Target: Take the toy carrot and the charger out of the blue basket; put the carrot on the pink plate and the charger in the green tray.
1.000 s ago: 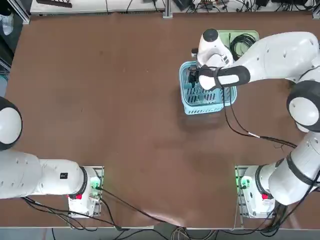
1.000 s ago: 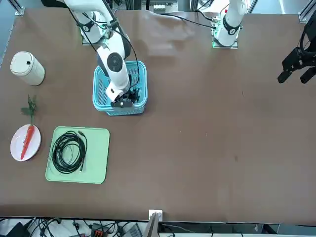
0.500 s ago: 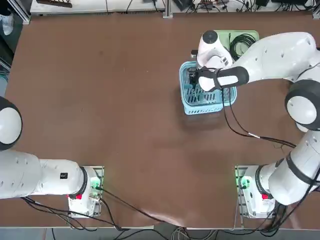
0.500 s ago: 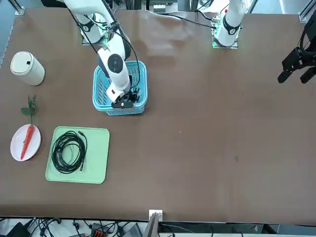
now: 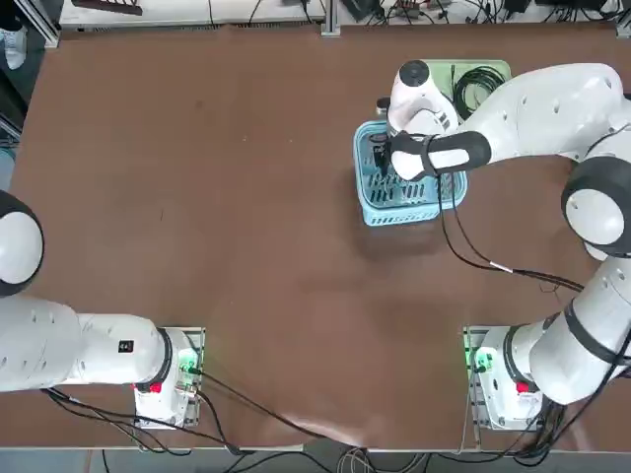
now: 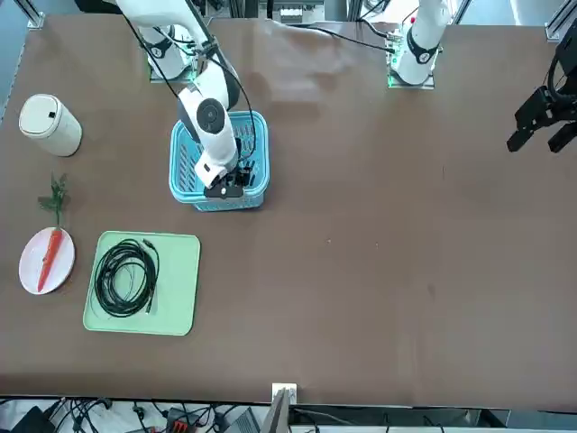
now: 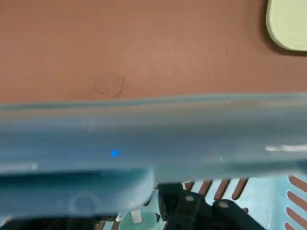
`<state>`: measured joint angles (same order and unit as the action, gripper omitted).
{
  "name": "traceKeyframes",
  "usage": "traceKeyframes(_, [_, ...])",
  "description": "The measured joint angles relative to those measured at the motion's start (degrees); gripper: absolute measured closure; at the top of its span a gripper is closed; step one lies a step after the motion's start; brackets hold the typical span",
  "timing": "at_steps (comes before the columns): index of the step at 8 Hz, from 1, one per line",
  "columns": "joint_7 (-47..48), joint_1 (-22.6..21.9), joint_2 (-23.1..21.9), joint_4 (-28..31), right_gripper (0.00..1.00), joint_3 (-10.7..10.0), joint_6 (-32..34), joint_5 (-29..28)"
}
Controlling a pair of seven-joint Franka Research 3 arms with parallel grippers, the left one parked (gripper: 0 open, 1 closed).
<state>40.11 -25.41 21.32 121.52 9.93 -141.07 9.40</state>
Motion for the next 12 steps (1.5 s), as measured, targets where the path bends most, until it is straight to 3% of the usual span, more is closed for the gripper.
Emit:
traceKeyframes(1, [0.0, 0.0, 0.0, 0.0, 0.72, 0.0, 0.0, 0.0])
traceKeyframes(5, [0.0, 0.0, 0.0, 0.0, 0.97, 0.0, -0.1, 0.0])
traceKeyframes(7, [0.0, 0.0, -1.1, -0.1, 0.98, -0.2, 2.4, 0.0])
traceKeyframes(12, [0.1, 0.4, -10.3, -0.2, 0.98, -1.0, 14.4, 0.0])
